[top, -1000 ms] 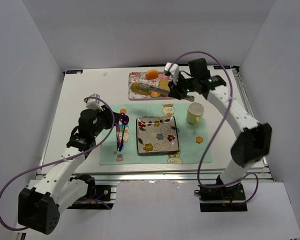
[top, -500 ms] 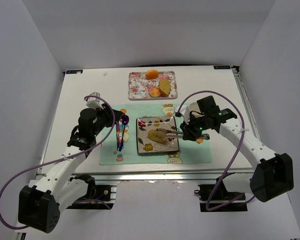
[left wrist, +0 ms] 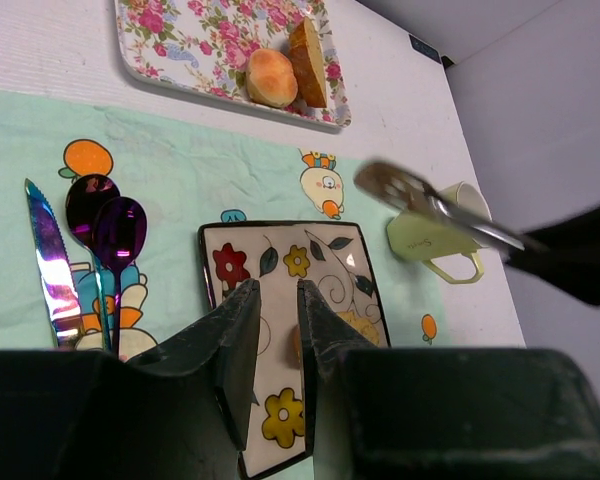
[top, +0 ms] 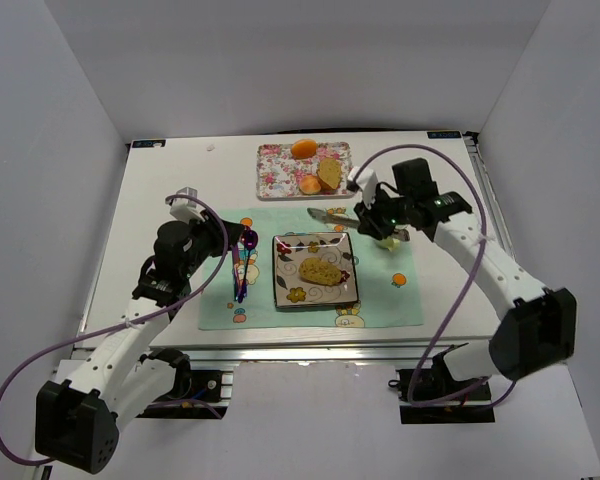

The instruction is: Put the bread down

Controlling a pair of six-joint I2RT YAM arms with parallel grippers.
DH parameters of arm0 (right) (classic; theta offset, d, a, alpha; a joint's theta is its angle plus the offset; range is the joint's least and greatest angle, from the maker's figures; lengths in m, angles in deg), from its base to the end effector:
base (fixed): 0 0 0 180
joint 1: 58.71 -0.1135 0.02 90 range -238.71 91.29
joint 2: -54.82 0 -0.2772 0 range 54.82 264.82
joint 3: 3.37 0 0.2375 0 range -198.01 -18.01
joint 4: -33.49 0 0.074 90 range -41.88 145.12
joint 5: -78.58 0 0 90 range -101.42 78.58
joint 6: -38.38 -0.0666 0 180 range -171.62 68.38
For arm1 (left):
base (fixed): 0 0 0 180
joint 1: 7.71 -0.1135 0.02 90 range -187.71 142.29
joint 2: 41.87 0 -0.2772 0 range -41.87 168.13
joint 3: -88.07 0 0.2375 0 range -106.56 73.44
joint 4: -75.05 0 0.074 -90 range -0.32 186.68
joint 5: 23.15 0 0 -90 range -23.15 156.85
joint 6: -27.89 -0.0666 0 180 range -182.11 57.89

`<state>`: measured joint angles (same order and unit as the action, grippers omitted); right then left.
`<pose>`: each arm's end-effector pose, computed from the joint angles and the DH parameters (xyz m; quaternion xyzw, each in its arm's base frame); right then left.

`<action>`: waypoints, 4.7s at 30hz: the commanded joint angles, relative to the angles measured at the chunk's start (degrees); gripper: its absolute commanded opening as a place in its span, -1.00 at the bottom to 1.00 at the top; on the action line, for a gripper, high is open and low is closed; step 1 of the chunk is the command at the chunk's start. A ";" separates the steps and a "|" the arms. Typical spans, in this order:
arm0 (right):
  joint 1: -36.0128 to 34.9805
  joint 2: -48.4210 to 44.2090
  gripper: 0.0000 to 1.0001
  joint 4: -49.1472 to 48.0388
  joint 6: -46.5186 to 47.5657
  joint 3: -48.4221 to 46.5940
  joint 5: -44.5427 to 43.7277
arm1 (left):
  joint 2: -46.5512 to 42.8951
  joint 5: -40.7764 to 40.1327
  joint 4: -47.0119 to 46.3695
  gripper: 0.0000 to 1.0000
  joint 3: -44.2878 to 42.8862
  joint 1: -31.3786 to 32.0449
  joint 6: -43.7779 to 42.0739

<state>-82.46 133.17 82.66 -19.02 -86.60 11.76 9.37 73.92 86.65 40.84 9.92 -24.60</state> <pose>0.2617 0.1438 0.3108 -0.4950 0.7589 0.1552 0.3936 0.2056 -0.0739 0.2753 -0.1005 0.7896 -0.3228 0.5121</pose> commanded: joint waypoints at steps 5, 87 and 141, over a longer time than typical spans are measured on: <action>-0.51 16.74 -0.25 -15.47 -13.34 -16.73 -18.59 | -1.23 -0.30 0.04 -0.36 -0.45 -0.14 -0.25; -2.97 25.46 -0.75 -15.38 -23.28 -18.06 -24.94 | -2.46 -1.80 1.88 -0.36 -0.62 -0.14 -0.34; 5.42 -16.21 -1.00 -9.57 -17.73 4.52 -11.81 | -0.44 0.40 -1.72 -0.49 -0.36 -0.14 0.28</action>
<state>-83.12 115.55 81.59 -26.80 -80.11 9.42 8.72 73.44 86.48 41.08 9.92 -24.09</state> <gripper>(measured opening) 0.065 0.274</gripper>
